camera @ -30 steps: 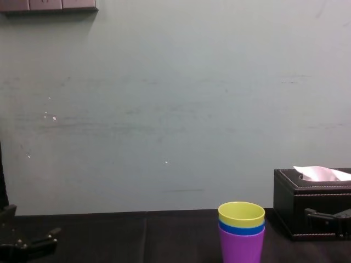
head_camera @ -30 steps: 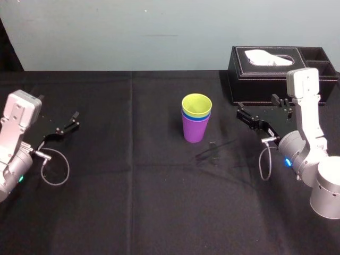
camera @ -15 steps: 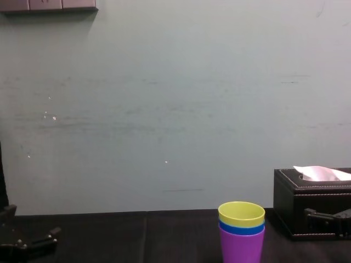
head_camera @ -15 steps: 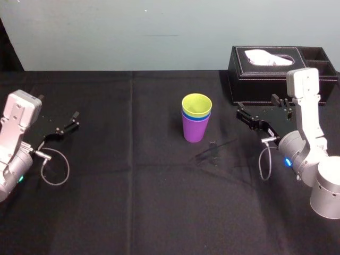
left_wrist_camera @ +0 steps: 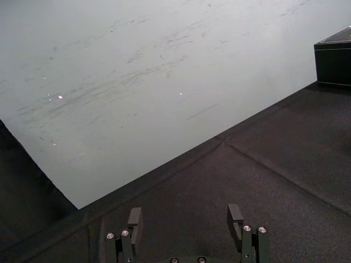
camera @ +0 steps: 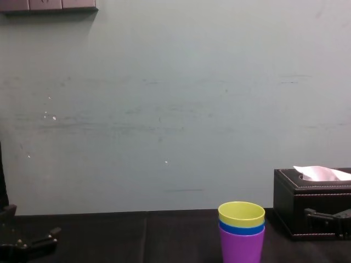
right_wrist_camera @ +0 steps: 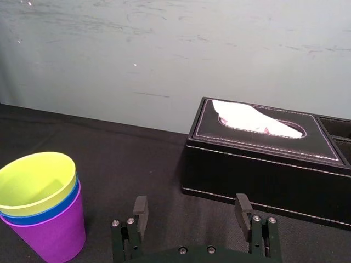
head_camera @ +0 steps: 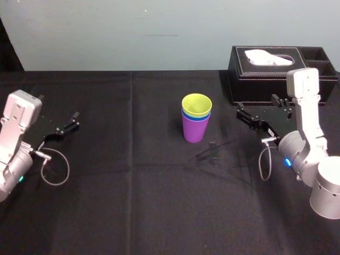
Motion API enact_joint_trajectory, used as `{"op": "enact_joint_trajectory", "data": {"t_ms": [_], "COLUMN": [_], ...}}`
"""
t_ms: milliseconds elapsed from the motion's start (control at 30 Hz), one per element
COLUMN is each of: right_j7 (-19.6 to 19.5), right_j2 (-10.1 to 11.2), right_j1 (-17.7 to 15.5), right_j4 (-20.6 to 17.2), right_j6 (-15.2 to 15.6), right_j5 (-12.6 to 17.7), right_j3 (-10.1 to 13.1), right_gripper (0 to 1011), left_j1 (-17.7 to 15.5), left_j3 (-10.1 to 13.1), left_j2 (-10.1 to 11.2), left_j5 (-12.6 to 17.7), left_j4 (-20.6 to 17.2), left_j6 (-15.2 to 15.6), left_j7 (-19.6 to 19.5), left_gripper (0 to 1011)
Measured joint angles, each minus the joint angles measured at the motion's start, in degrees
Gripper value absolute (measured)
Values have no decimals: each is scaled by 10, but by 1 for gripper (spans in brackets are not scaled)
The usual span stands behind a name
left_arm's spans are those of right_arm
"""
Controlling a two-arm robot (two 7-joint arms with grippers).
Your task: Stack the three plastic cups sequentially using one hand.
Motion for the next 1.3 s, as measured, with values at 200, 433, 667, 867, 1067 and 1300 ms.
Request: {"op": "enact_joint_trajectory", "data": {"t_ms": [200,433,667,867,1067,1300], "right_j7": [0,0,0,0,0,0], "right_j2": [0,0,0,0,0,0], "right_j1": [0,0,0,0,0,0], "right_j4": [0,0,0,0,0,0], "right_j6": [0,0,0,0,0,0], "right_j5": [0,0,0,0,0,0], "right_j3": [0,0,0,0,0,0], "right_gripper": [1003,1003,1003,1003,1003,1003], "left_j1": [0,0,0,0,0,0], "left_j3": [0,0,0,0,0,0], "left_j2": [0,0,0,0,0,0], "left_j5": [0,0,0,0,0,0], "left_j4": [0,0,0,0,0,0], "left_j6": [0,0,0,0,0,0], "left_j7": [0,0,0,0,0,0], "left_gripper": [1011,1011,1011,1011,1011,1011]}}
